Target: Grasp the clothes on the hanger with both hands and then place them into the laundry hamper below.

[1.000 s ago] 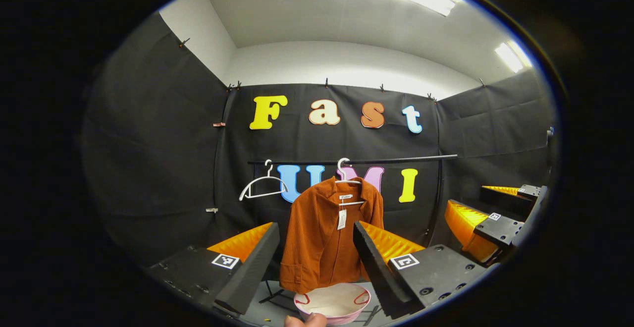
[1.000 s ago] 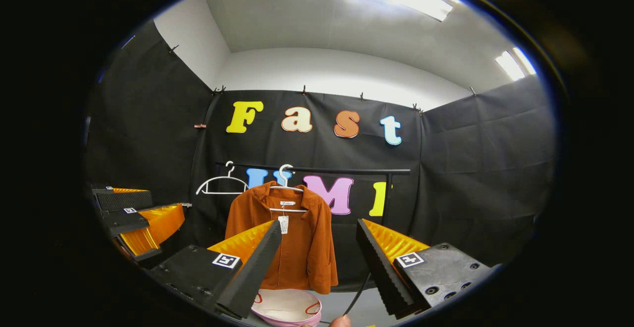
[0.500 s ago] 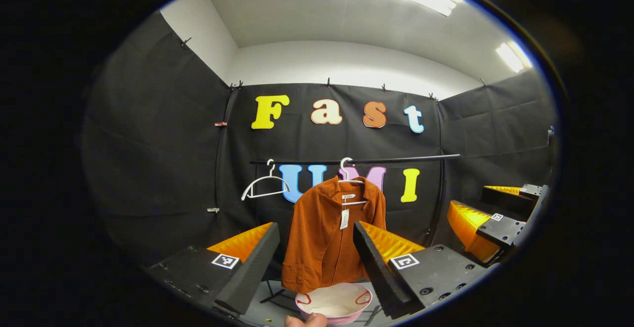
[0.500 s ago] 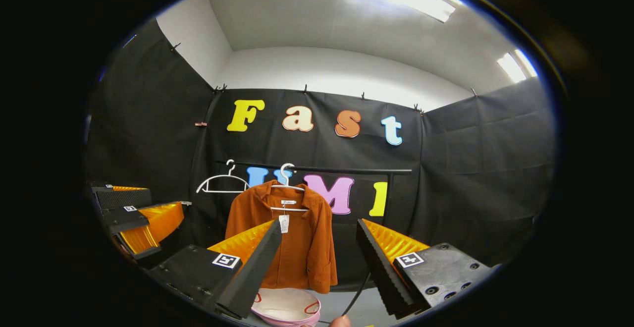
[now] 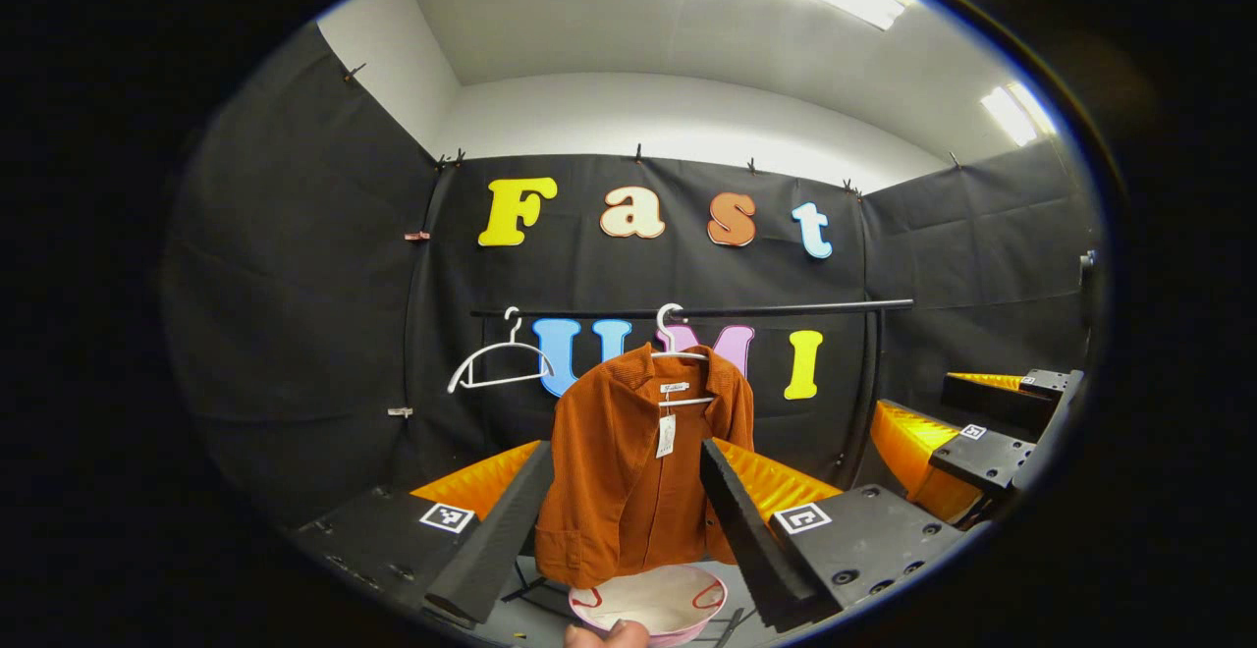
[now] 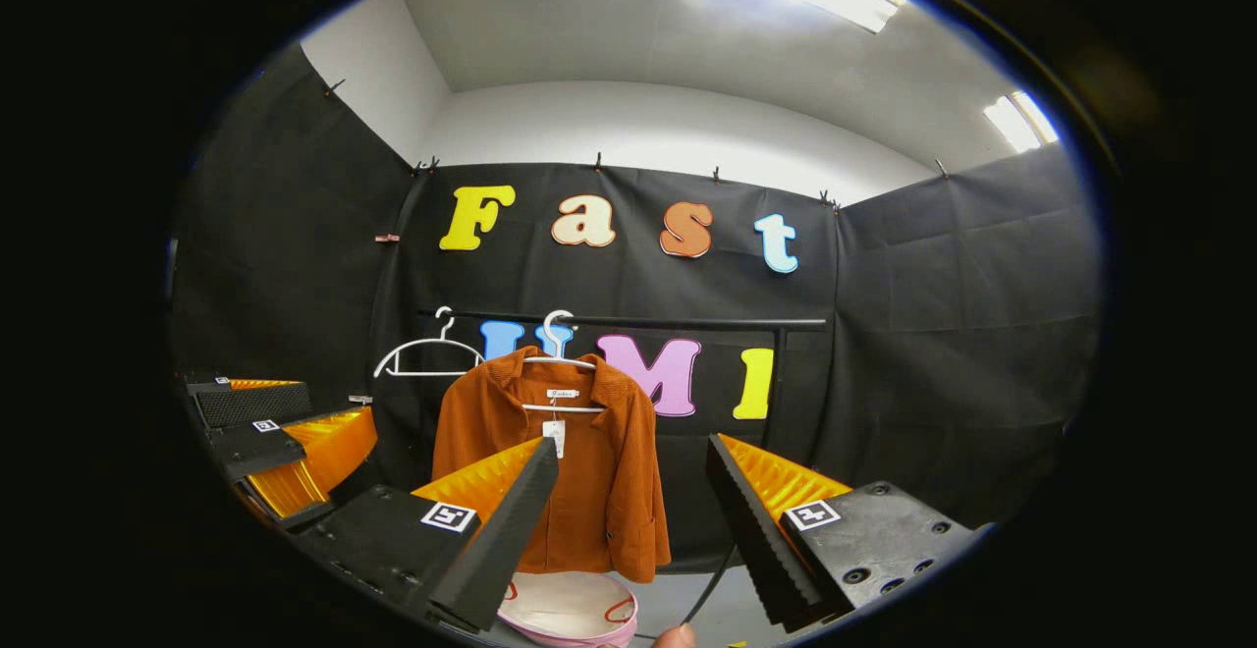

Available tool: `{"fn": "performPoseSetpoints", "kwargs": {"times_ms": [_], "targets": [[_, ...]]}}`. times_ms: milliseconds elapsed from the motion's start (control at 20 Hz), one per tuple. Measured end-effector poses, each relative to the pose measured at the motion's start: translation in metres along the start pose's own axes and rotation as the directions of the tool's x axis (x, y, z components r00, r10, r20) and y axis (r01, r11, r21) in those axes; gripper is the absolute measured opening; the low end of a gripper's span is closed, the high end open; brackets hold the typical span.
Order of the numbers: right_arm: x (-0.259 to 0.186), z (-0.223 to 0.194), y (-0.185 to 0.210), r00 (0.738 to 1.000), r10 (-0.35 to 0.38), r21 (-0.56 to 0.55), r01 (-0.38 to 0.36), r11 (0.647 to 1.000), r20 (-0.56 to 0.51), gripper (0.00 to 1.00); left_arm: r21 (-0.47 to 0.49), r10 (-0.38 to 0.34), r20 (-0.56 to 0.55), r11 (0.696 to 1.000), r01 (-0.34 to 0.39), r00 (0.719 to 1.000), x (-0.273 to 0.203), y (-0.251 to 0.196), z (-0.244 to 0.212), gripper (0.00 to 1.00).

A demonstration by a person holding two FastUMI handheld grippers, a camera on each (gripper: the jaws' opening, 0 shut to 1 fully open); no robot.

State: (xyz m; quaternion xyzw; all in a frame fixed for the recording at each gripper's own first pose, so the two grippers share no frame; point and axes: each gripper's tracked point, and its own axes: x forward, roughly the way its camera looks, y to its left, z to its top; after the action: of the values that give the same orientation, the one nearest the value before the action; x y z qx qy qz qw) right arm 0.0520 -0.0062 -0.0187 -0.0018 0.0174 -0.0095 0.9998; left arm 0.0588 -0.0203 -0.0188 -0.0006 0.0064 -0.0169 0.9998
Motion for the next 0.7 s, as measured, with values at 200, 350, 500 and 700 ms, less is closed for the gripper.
{"fn": "performPoseSetpoints", "kwargs": {"times_ms": [200,350,500,700], "targets": [[0.050,-0.009,-0.007,1.000,-0.006,-0.008,0.006,1.000,0.014,0.98,0.013,-0.002,-0.009,1.000,0.002,1.000,0.056,-0.007,-0.014,0.95],[0.097,-0.028,-0.012,1.000,-0.010,-0.003,0.010,1.000,-0.002,0.98,0.025,-0.009,-0.024,1.000,0.010,1.000,0.110,-0.015,-0.028,0.95],[0.141,-0.050,-0.016,0.999,-0.005,0.009,0.005,1.000,-0.032,0.98,0.023,-0.004,-0.057,1.000,0.005,0.998,0.169,-0.023,-0.052,0.95],[0.191,-0.081,-0.016,0.996,0.019,0.021,-0.018,1.000,-0.086,0.98,0.022,0.061,-0.083,0.998,-0.059,0.995,0.241,-0.021,-0.083,0.95]]}}
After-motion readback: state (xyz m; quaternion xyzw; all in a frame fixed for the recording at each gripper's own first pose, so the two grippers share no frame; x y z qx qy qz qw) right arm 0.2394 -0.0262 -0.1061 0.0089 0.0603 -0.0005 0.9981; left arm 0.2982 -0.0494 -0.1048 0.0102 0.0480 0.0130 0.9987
